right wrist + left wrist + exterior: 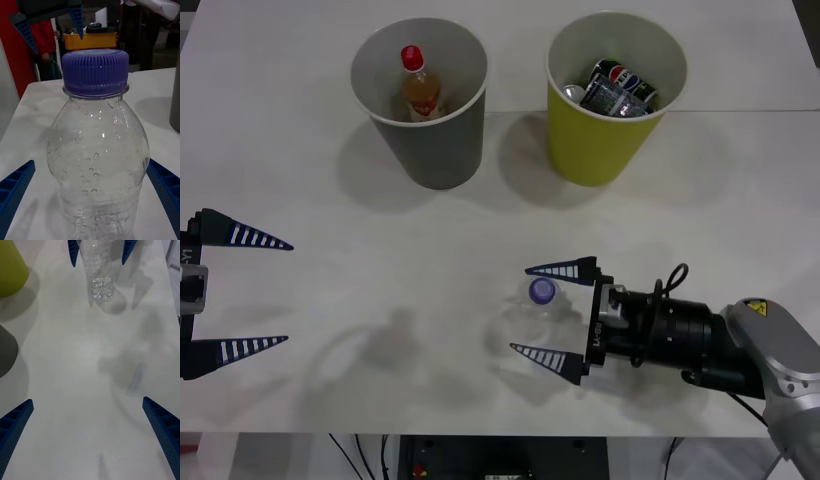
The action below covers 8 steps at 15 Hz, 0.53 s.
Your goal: Put the can into the green bin and the plastic bottle into the gray bin
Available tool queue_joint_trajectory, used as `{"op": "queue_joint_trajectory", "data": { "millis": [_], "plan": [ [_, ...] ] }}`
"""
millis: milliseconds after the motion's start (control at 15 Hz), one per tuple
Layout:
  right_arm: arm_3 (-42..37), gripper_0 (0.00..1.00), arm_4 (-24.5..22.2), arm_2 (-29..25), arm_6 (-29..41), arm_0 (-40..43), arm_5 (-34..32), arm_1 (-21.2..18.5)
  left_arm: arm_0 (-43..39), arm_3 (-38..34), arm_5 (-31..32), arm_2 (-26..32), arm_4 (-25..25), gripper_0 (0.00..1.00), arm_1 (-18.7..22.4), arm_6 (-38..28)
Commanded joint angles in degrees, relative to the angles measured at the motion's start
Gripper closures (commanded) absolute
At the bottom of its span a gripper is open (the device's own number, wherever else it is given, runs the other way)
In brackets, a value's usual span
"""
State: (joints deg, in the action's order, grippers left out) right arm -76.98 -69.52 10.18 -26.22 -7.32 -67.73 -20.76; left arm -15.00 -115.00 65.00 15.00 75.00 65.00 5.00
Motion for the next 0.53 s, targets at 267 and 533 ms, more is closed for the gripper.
{"op": "queue_joint_trajectory", "data": {
  "millis": [267, 533],
  "plan": [
    [-0.01, 0.91, -0.7, 0.37, 0.03, -0.06, 0.85, 0.99, 0.0, 0.0, 0.0, 0.0, 0.0, 0.0, 0.0, 0.0],
    [-0.01, 1.0, -0.7, 0.37, 0.12, -0.06, 0.93, 0.9, 0.0, 0.0, 0.0, 0.0, 0.0, 0.0, 0.0, 0.0]
  ]
}}
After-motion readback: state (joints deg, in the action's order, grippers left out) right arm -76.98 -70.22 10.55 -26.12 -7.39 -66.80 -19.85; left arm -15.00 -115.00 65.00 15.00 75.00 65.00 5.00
